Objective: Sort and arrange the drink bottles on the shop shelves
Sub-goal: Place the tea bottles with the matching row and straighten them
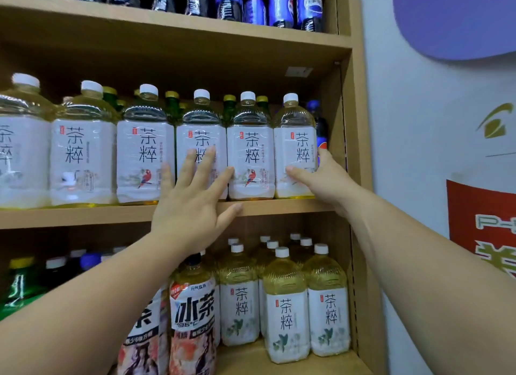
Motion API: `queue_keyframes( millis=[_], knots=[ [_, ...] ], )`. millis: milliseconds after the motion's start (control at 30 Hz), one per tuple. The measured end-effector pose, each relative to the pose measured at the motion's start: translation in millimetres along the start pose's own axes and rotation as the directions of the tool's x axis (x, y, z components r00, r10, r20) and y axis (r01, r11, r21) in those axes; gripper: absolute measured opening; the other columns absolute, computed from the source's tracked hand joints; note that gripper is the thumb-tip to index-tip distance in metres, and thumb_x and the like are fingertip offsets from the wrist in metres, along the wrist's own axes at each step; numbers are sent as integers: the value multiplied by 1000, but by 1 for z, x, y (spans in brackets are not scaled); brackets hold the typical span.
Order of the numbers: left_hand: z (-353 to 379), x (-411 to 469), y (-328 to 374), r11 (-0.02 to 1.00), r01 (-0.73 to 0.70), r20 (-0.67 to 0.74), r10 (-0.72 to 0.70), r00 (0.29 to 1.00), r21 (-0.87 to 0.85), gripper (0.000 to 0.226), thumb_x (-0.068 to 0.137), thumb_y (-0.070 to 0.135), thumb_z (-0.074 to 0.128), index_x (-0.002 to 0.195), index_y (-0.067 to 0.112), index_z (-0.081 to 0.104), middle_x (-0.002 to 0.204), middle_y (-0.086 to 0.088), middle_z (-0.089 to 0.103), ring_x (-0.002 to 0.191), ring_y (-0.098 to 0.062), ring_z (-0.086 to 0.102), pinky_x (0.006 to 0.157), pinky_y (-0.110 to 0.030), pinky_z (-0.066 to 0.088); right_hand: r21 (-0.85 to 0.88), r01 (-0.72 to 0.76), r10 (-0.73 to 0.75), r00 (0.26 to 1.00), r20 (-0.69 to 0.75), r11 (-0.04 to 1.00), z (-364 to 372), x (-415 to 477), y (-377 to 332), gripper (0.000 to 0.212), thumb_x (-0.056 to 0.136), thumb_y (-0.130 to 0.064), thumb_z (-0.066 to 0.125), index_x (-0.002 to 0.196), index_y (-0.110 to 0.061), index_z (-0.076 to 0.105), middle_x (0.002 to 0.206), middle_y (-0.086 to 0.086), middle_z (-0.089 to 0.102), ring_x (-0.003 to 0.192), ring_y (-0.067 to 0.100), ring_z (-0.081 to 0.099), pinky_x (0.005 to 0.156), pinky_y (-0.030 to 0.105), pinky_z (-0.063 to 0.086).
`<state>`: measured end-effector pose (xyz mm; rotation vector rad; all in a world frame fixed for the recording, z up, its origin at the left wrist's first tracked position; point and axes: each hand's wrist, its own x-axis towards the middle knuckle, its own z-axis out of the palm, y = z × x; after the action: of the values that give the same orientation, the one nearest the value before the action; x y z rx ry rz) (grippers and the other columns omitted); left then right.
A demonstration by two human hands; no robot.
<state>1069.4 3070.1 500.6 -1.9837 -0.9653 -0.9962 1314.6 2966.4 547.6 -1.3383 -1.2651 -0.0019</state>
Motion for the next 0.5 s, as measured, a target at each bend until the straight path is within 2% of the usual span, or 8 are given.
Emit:
queue_keyframes(
  millis=[100,200,333,433,500],
  knots=[
    [3,0,0,1000,-6,-7,6,1000,3,78,93,79,8,161,40,9,170,-2,-14,156,-29,-19,124,-61,2,112,-35,30,999,40,993,1,13,5,69,79,-29,87,135,-23,47,119,-6,67,101,7,65,71,21,48],
    [5,0,-2,1000,-12,-18,12,1000,-6,78,94,79,9,161,39,10,170,-2,-14,156,-29,-17,125,-58,6,141,-42,33,997,66,989,2,16,7,65,75,-29,89,129,-22,53,118,-4,71,99,9,70,72,22,53],
    [7,1,-2,1000,-16,-33,15,999,-13,78,94,78,13,161,37,17,171,-4,-7,157,-31,-11,125,-58,10,167,-5,6,1000,-5,986,0,6,7,68,76,-29,89,126,-26,43,111,-10,65,95,1,63,65,14,49],
    [7,1,-2,1000,-19,-38,18,999,-16,78,94,78,14,160,36,20,171,-5,-3,157,-31,-9,123,-58,12,125,48,-42,998,-50,991,-1,-1,7,79,77,-37,87,138,-26,38,122,-8,62,104,6,63,78,21,52],
    [6,1,-2,1000,-20,-37,19,999,-23,78,94,78,15,160,36,21,171,-5,-2,157,-31,-8,123,-58,13,96,95,-86,992,-88,991,-1,-7,8,78,80,-40,84,142,-25,40,125,-9,63,106,7,64,86,28,55]
  ],
)
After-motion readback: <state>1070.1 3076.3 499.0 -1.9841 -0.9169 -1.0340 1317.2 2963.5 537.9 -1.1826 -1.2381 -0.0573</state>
